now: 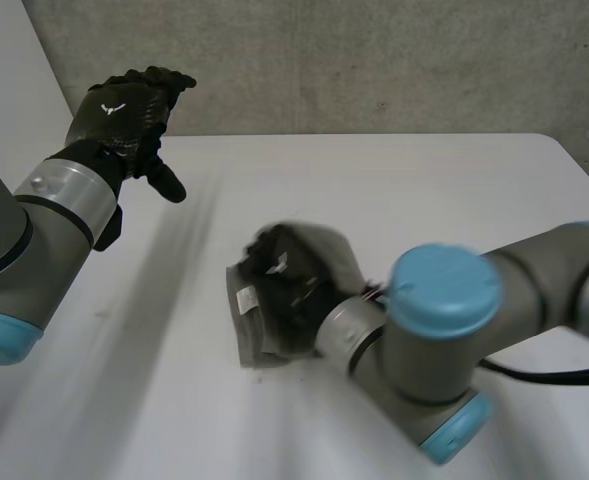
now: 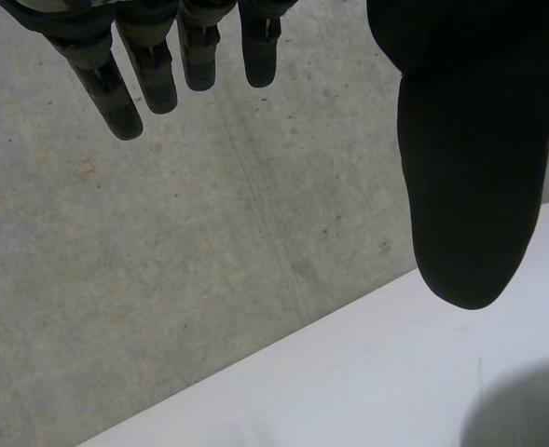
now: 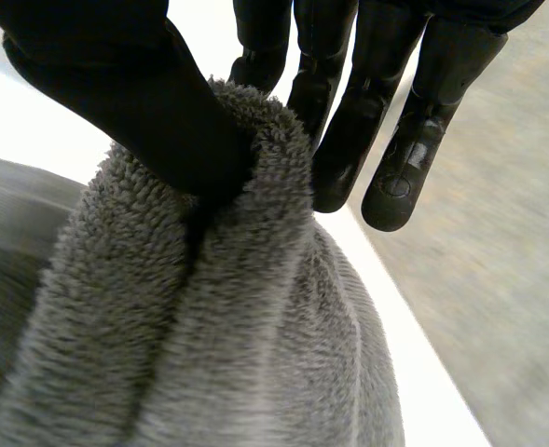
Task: Fold the towel.
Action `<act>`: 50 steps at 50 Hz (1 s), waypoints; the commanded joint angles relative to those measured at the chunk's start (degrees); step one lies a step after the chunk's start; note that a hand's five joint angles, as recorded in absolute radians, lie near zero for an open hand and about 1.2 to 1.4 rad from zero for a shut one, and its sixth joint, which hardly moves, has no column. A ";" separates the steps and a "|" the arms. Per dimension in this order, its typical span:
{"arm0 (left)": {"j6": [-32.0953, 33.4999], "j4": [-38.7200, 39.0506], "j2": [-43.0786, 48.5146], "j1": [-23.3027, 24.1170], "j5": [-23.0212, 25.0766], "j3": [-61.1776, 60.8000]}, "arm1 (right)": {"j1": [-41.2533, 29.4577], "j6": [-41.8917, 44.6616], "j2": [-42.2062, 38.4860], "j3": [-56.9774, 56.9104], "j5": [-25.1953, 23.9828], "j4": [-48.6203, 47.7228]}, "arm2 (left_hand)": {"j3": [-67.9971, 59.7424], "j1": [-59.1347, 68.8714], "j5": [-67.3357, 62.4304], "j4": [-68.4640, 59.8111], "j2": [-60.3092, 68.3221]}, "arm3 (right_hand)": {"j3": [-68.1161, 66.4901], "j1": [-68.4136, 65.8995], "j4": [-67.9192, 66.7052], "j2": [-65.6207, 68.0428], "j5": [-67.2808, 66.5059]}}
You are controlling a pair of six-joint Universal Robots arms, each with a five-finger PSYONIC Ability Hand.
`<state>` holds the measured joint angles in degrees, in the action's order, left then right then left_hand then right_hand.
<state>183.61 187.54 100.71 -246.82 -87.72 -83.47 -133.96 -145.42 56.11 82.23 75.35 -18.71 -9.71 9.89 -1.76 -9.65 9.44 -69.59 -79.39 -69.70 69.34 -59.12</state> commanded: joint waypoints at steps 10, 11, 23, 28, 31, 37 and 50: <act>-0.18 -0.06 0.10 0.02 -0.08 0.15 | -0.25 -1.00 5.24 3.99 1.91 2.10 | -0.29 0.11 1.76 -0.35 0.56 | 59.59 69.39 59.70 -59.34 59.12; -0.18 -0.15 0.27 0.11 -0.08 0.06 | 1.49 -3.18 6.80 5.04 4.00 2.27 | -0.29 0.11 1.76 -0.35 0.56 | 59.59 69.39 59.70 -59.34 59.12; -8.43 -0.77 6.05 5.81 -0.61 0.32 | 14.61 -31.85 13.50 7.07 6.83 9.30 | -0.84 0.66 1.21 -0.89 1.11 | 59.59 69.39 59.70 -59.34 59.12; -9.23 -1.90 11.50 8.89 -4.64 0.59 | 16.36 -36.69 9.63 1.97 1.82 16.77 | -1.68 1.50 0.37 -1.74 1.95 | 59.59 69.39 59.70 -59.34 59.12; -9.23 -2.53 13.19 9.69 -6.76 0.59 | 16.54 -37.04 4.91 -2.22 -1.07 21.23 | -1.68 1.50 0.37 -1.74 1.95 | 59.59 69.39 59.70 -59.34 59.12; -8.88 -3.32 19.70 11.27 -12.92 -0.02 | 16.10 -36.69 -1.78 -6.37 -1.61 22.40 | -1.51 1.34 0.53 -1.57 1.78 | 59.59 69.39 59.70 -59.34 59.12; -8.62 -3.49 24.88 11.45 -13.27 -0.82 | 15.49 -27.47 -7.86 -8.75 -1.26 22.40 | -1.18 1.00 0.87 -1.23 1.44 | 59.59 69.39 59.70 -59.34 59.12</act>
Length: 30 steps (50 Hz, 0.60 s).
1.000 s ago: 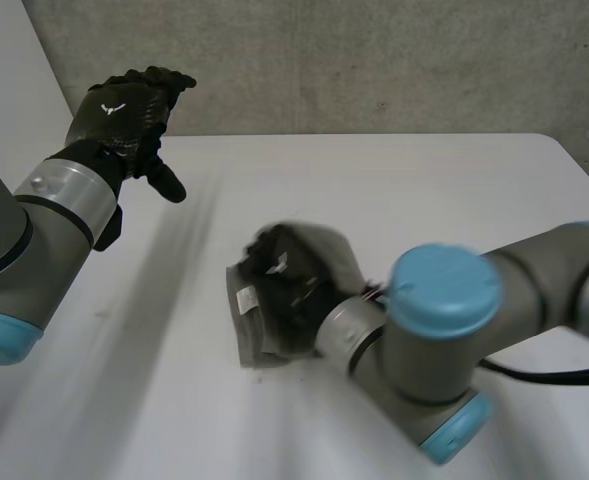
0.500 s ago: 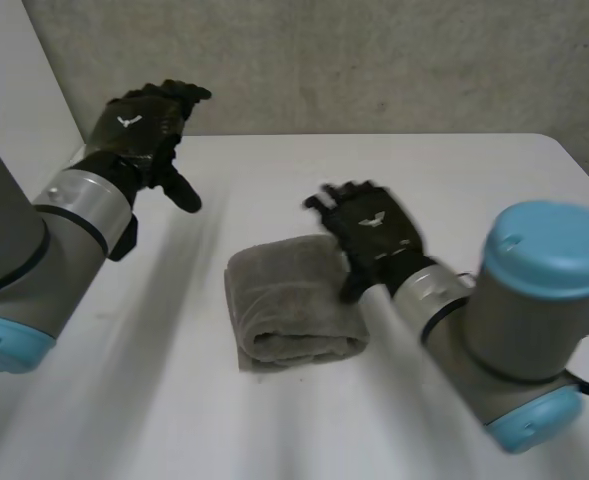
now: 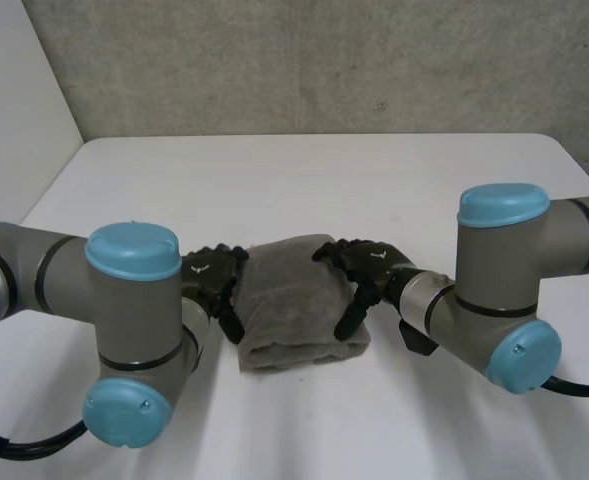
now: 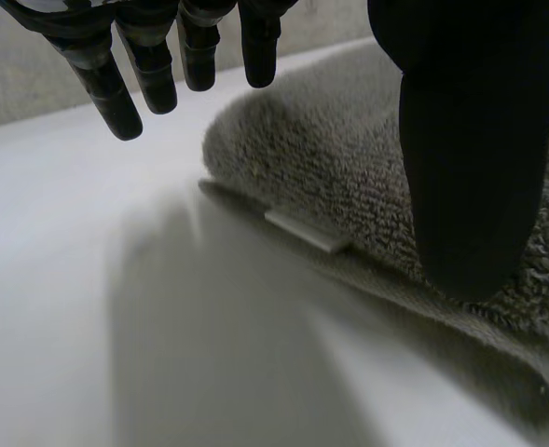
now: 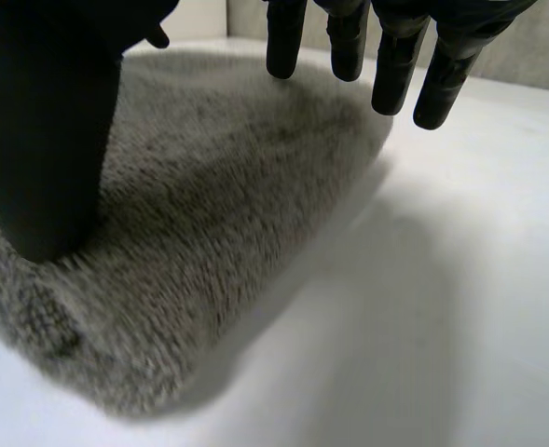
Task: Fold the towel.
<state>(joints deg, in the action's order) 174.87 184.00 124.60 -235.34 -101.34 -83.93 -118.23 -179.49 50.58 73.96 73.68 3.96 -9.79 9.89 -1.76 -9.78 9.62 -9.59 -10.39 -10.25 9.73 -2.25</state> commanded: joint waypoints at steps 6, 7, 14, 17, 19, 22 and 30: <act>0.12 -0.04 -2.77 0.41 0.35 0.43 | -0.24 6.96 2.05 -0.31 0.24 -0.18 | -0.76 0.66 1.21 -0.77 0.93 | -0.41 0.39 0.25 0.27 2.25; 0.12 -0.04 -2.78 0.41 0.35 0.43 | -0.24 6.96 2.07 -0.31 0.23 -0.18 | -0.76 0.66 1.21 -0.77 0.93 | -0.41 0.39 0.25 0.27 2.25; 0.91 -0.30 -14.01 0.06 0.61 3.06 | 0.55 6.78 14.78 0.22 2.42 -0.53 | -0.42 0.33 1.54 -0.44 0.60 | -0.41 0.39 0.25 0.27 2.25; 1.35 -1.79 -18.84 -0.29 0.79 5.26 | 0.64 6.87 17.53 0.13 4.10 -0.62 | -0.26 0.16 1.71 -0.27 0.43 | -0.41 0.39 0.25 0.27 2.25; 1.53 -3.19 -21.04 -0.47 0.79 6.40 | 1.51 6.87 22.61 0.04 8.82 -1.32 | -0.25 0.16 1.71 -0.27 0.43 | -0.41 0.39 0.25 0.27 2.25; 1.71 -4.96 -23.26 -0.82 0.79 7.64 | 3.00 7.05 26.48 0.04 12.70 -2.02 | -0.25 0.16 1.71 -0.27 0.43 | -0.41 0.39 0.25 0.27 2.25; 1.79 -13.75 -29.94 -4.78 1.32 10.37 | 3.97 7.49 32.12 1.79 14.91 -1.85 | -0.25 0.16 1.71 -0.27 0.43 | -0.41 0.39 0.25 0.27 2.25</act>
